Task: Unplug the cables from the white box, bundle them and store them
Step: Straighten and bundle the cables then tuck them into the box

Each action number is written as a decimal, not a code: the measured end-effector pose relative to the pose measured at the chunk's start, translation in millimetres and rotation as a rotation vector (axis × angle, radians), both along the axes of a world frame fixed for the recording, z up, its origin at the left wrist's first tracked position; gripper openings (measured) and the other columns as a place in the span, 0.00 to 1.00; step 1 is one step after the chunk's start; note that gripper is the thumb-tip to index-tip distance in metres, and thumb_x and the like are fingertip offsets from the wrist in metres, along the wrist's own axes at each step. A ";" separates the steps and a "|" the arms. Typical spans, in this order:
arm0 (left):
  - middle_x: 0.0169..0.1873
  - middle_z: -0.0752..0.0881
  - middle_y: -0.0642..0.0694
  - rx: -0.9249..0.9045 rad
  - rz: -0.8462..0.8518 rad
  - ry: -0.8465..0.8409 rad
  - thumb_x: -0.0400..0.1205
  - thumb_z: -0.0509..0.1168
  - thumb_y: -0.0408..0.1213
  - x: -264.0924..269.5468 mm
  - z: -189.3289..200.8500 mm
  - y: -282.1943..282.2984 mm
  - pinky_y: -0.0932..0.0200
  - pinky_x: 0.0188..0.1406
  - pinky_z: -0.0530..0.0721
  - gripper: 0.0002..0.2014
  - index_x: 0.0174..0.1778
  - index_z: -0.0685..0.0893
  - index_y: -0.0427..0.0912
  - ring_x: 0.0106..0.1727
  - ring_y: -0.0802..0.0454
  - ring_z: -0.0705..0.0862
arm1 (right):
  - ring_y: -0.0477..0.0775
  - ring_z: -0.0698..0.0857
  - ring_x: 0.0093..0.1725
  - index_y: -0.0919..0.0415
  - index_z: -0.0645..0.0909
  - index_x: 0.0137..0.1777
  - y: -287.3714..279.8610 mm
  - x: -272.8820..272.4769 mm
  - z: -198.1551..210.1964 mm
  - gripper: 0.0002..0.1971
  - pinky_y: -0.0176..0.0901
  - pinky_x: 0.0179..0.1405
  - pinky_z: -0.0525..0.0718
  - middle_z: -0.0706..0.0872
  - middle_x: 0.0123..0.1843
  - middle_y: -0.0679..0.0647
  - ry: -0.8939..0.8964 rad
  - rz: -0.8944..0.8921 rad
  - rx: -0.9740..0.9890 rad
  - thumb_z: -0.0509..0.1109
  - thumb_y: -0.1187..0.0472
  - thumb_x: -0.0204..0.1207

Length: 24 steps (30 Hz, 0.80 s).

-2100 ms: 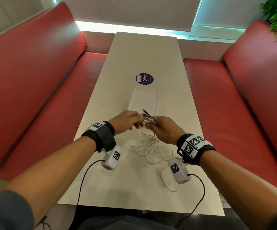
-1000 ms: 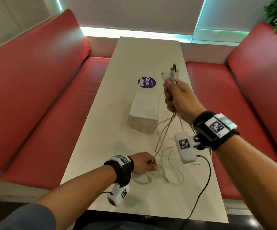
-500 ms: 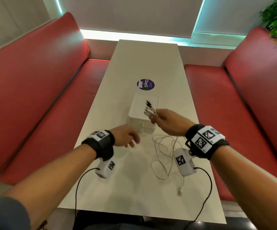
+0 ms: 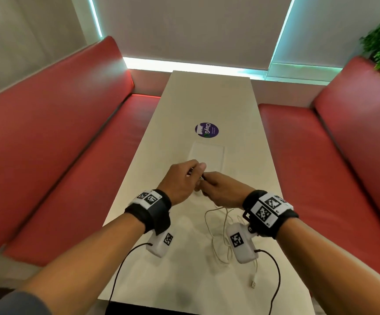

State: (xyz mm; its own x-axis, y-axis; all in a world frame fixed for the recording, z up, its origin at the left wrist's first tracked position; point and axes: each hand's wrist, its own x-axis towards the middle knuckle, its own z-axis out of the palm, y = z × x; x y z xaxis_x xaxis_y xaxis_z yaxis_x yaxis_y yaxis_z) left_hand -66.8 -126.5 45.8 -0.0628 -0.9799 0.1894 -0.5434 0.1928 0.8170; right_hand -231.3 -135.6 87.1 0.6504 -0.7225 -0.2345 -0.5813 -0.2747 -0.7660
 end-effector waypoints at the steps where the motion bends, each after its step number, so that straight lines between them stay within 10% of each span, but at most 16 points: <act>1: 0.27 0.83 0.52 -0.001 0.006 -0.003 0.88 0.58 0.50 -1.9 1.8 0.8 0.72 0.31 0.75 0.19 0.38 0.81 0.42 0.28 0.61 0.81 | 0.36 0.74 0.23 0.54 0.77 0.46 -0.8 1.3 -2.4 0.15 0.26 0.24 0.70 0.75 0.34 0.44 0.005 -0.011 0.020 0.53 0.55 0.91; 10: 0.30 0.85 0.48 -0.004 -0.004 -0.185 0.89 0.56 0.51 2.7 3.7 -4.7 0.66 0.32 0.76 0.21 0.41 0.84 0.39 0.32 0.58 0.83 | 0.49 0.69 0.30 0.58 0.75 0.48 0.0 4.1 -8.3 0.13 0.40 0.27 0.73 0.73 0.36 0.50 -0.009 -0.014 0.142 0.56 0.52 0.90; 18: 0.33 0.84 0.49 0.031 0.040 -0.155 0.88 0.57 0.50 15.1 7.3 -12.7 0.60 0.35 0.73 0.19 0.40 0.83 0.42 0.35 0.55 0.80 | 0.61 0.81 0.35 0.59 0.69 0.49 -2.8 5.4 -31.0 0.13 0.59 0.38 0.81 0.85 0.41 0.59 0.148 -0.002 -0.341 0.52 0.52 0.90; 24: 0.32 0.84 0.53 0.012 -0.020 -0.144 0.87 0.59 0.52 22.5 7.9 -8.9 0.63 0.34 0.75 0.15 0.40 0.81 0.48 0.34 0.58 0.80 | 0.41 0.79 0.37 0.55 0.74 0.51 -6.9 11.0 -22.7 0.13 0.42 0.44 0.75 0.79 0.39 0.40 0.064 -0.016 -0.258 0.52 0.53 0.91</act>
